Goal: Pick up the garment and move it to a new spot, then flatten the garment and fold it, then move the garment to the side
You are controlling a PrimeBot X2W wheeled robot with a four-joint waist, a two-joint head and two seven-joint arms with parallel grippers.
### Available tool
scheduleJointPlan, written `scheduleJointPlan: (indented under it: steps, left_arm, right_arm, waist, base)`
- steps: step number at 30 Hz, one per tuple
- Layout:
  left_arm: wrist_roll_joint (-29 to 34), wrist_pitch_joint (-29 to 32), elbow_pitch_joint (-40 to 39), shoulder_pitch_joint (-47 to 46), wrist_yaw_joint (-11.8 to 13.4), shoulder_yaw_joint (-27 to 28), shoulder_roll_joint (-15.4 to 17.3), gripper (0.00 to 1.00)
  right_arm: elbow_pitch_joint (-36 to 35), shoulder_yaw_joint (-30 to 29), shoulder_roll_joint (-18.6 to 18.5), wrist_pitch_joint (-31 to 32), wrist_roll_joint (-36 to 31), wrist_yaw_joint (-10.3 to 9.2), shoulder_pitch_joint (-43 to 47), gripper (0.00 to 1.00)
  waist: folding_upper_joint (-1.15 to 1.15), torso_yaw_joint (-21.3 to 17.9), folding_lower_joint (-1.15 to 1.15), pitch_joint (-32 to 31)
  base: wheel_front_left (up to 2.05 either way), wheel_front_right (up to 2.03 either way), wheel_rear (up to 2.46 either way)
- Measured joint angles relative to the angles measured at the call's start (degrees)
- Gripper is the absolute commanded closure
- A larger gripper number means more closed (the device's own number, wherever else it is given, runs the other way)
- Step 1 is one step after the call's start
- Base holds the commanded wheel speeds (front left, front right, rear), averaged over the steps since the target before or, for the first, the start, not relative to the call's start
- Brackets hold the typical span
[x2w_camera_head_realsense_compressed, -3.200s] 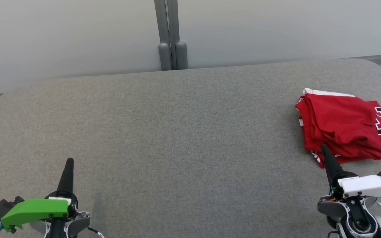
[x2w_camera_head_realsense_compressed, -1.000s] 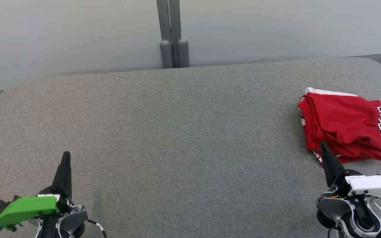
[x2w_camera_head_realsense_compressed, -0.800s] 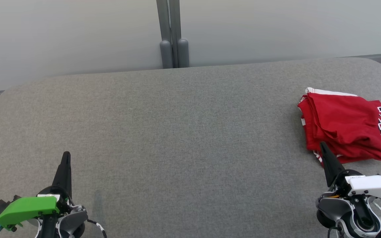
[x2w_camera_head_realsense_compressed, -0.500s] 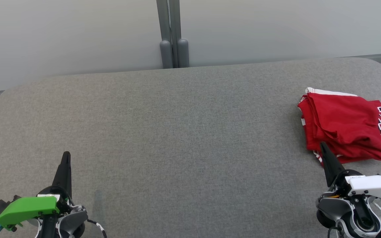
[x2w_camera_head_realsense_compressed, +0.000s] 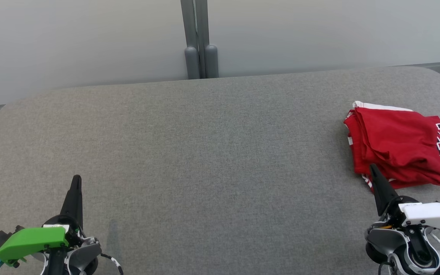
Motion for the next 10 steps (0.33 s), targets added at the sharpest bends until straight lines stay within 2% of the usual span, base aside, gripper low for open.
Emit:
scheduleJointPlan:
  steps: [10]
  left_arm:
    - [0.0, 0.0, 0.0, 0.0, 0.0, 0.0, 0.0, 1.0]
  right_arm:
    - [0.0, 0.0, 0.0, 0.0, 0.0, 0.0, 0.0, 1.0]
  waist:
    - [0.0, 0.0, 0.0, 0.0]
  base:
    - [0.0, 0.0, 0.0]
